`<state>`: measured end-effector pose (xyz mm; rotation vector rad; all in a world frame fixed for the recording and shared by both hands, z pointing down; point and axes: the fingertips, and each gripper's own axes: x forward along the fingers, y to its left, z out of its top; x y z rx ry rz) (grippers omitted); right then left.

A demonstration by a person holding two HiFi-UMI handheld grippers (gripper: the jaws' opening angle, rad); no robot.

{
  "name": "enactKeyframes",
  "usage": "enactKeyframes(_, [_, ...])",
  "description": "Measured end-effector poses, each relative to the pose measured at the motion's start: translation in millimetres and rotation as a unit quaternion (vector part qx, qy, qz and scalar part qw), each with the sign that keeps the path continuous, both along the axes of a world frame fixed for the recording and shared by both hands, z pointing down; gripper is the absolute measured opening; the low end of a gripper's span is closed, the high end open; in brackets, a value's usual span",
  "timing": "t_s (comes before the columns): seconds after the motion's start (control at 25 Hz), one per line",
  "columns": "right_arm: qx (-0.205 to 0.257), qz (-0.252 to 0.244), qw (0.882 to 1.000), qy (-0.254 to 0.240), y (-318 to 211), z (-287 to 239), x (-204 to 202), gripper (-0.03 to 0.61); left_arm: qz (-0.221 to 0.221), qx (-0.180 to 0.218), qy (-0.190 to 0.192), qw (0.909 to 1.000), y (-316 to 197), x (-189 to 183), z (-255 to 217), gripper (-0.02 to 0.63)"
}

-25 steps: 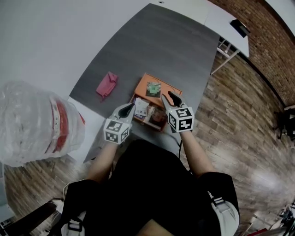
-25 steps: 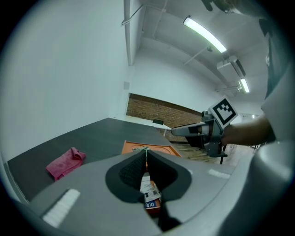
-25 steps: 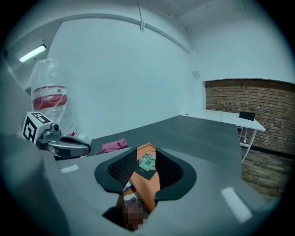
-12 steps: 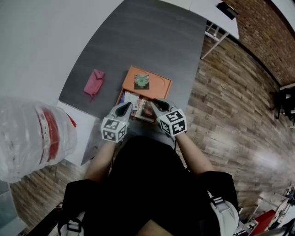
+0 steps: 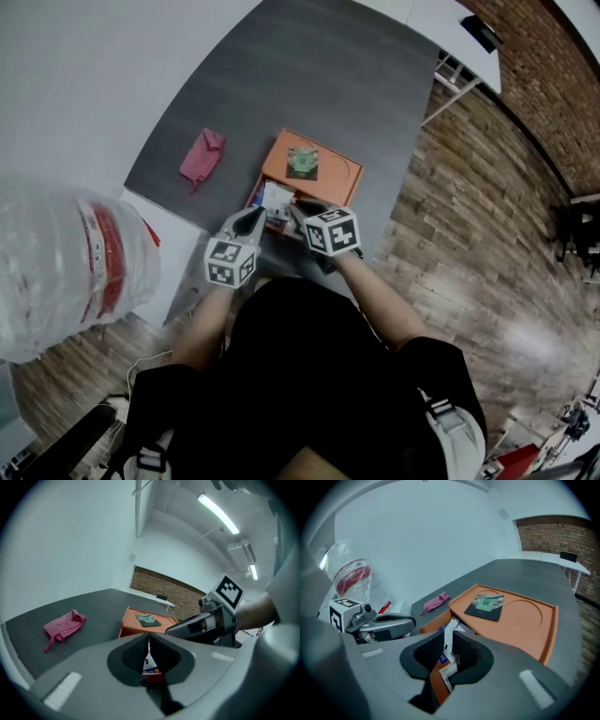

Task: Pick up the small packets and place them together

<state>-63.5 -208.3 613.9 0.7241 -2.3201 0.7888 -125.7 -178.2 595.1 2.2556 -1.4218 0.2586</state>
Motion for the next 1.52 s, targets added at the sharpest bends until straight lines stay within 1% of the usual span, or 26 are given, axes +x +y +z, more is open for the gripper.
enactKeyframes(0.12, [-0.035,0.005,0.999,0.014,-1.4,18.3,-4.9,0.082,-0.007,-0.004,0.006,0.9999,5.9,-3.4,3.0,0.009])
enactKeyframes(0.2, [-0.055,0.012,0.998,0.028,-2.3,28.4,-5.2,0.114,-0.012,-0.005,0.012,0.9998,9.7,-5.4,3.7,0.009])
enactKeyframes(0.28, [-0.071,0.025,0.996,0.045,-5.2,37.1,-3.1,0.121,-0.017,-0.006,0.016,0.9997,12.5,-7.7,4.5,0.009])
enactKeyframes(0.44, [-0.082,0.043,0.994,0.062,-9.6,48.2,-3.6,0.124,-0.019,-0.006,0.016,0.9997,15.5,-11.1,6.2,0.009])
enactKeyframes(0.52, [-0.089,0.055,0.993,0.062,-11.8,51.7,-5.4,0.129,-0.020,-0.006,0.017,0.9996,16.7,-13.0,7.2,0.009])
enactKeyframes(0.64, [-0.107,0.076,0.989,0.060,-12.7,57.3,-6.4,0.152,-0.026,-0.009,0.022,0.9994,19.8,-15.6,8.3,0.008])
enactKeyframes(0.88, [-0.126,0.108,0.984,0.070,-17.3,67.4,-5.0,0.149,-0.032,-0.015,0.026,0.9990,22.7,-21.5,8.1,0.009])
enactKeyframes(1.0, [-0.135,0.112,0.982,0.074,-16.2,73.2,-6.1,0.125,-0.036,-0.018,0.024,0.9989,25.5,-26.0,8.9,0.009])
enactKeyframes(1.2, [-0.132,0.103,0.983,0.078,-14.7,75.0,-9.8,0.109,-0.042,-0.023,0.020,0.9986,29.8,-30.3,11.1,0.009])
enactKeyframes(1.4, [-0.098,0.100,0.987,0.081,-17.1,67.2,-7.0,0.094,-0.045,-0.026,0.017,0.9985,31.1,-31.3,12.9,0.009])
enactKeyframes(1.52, [-0.089,0.096,0.989,0.071,-14.8,58.4,-7.1,0.089,-0.042,-0.027,0.015,0.9986,29.9,-30.5,14.1,0.008])
